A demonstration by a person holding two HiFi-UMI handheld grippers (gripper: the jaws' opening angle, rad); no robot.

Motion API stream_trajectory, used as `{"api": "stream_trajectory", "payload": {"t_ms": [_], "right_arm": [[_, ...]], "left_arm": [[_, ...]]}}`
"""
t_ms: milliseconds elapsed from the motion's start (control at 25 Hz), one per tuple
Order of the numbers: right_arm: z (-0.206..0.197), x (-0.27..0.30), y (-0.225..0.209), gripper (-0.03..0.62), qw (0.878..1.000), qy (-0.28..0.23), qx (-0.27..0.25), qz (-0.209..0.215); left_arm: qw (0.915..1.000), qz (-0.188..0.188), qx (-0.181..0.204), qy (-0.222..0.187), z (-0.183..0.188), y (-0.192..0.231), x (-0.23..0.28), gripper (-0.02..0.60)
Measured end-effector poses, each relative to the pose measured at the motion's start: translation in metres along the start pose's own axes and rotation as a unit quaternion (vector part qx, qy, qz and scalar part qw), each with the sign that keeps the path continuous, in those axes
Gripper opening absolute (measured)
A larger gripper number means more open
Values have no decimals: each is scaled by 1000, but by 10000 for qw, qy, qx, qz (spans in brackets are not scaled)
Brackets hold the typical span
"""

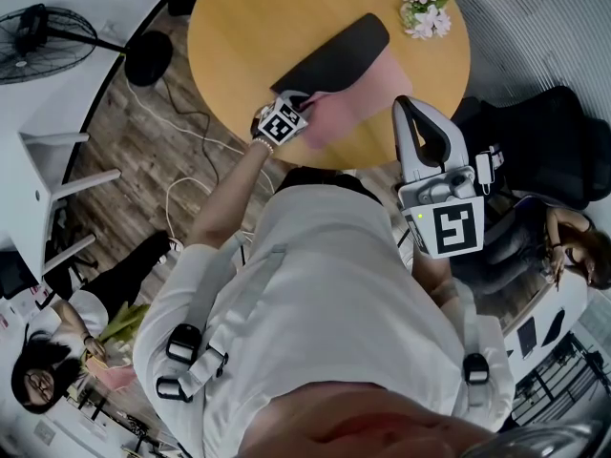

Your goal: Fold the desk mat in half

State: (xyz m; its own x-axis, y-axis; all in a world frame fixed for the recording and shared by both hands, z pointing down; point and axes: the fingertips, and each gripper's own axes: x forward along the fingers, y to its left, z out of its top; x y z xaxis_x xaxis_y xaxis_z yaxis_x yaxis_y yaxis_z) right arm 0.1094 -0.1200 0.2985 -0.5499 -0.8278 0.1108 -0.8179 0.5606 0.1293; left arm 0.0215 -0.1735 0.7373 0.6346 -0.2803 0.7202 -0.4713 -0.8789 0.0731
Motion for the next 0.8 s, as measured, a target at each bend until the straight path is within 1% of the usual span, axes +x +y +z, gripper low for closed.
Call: {"api": "stream_trajectory", "payload": {"t_ms": [360,800], "right_arm": [[-2,-7,0,5,10000,-17,10,29],[0,-7,1,5,10000,-16,-16,56]], "left_arm": [[9991,-216,287,210,-14,-30,13,49],[9958,-402,664,494,-28,-53,17,49]]}}
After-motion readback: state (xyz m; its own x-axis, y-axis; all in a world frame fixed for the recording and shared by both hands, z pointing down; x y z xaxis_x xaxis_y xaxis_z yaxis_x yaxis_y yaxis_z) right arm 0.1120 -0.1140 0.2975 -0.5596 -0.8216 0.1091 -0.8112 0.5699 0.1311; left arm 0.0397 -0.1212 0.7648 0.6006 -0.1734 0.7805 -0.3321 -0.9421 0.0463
